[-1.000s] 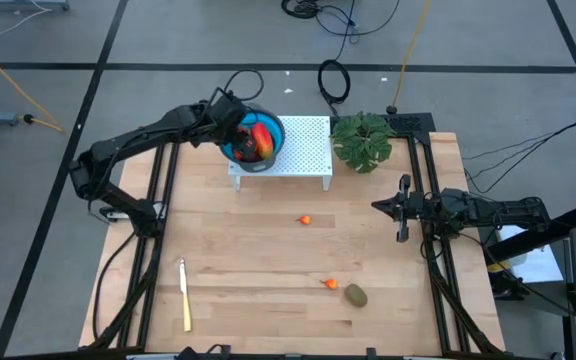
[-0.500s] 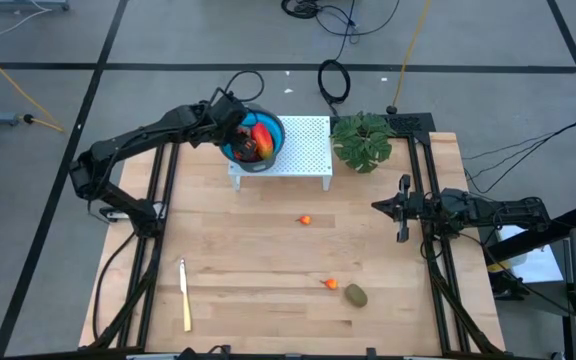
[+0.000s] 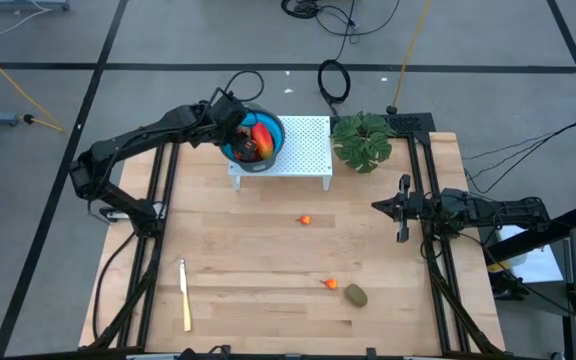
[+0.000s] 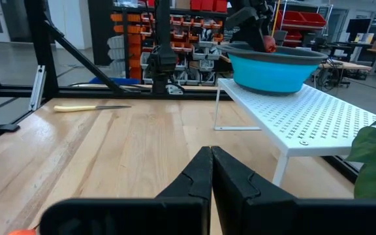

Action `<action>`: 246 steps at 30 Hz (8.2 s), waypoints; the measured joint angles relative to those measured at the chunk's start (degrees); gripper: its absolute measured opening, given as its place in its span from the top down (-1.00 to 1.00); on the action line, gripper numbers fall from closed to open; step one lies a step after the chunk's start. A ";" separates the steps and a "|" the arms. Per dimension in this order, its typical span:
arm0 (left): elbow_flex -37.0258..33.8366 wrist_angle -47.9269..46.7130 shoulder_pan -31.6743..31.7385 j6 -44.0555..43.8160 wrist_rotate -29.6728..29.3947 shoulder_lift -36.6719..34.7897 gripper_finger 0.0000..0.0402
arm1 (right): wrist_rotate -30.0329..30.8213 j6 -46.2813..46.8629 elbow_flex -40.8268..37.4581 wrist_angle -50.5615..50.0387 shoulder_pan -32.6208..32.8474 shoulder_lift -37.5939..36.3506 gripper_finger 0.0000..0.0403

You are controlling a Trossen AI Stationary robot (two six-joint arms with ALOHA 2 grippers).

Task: Pick & Place Fruit
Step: Put the pomegranate in the blue strainer bowl on the shelf, then put the kiwi in the blue strainer bowl on the shelf

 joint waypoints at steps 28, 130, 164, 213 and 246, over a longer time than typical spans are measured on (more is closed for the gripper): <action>5.75 1.90 -14.63 -9.99 -1.78 -6.73 -0.41 | -0.19 6.20 0.00 0.44 0.01 -0.02 1.00; -58.08 55.83 -37.62 2.16 4.48 -47.51 -0.41 | -9.32 30.31 45.64 -28.45 24.96 63.18 1.00; -67.78 55.91 -37.62 2.65 4.52 -62.73 -0.41 | -21.17 55.76 59.21 -42.09 25.88 83.65 0.80; -67.78 55.84 -37.64 3.70 4.52 -62.73 -0.41 | -20.94 62.58 47.92 -27.14 26.77 83.73 -0.40; -67.78 55.14 -37.62 3.65 4.50 -62.72 -0.41 | -22.47 67.00 41.88 -19.36 27.19 94.46 -0.40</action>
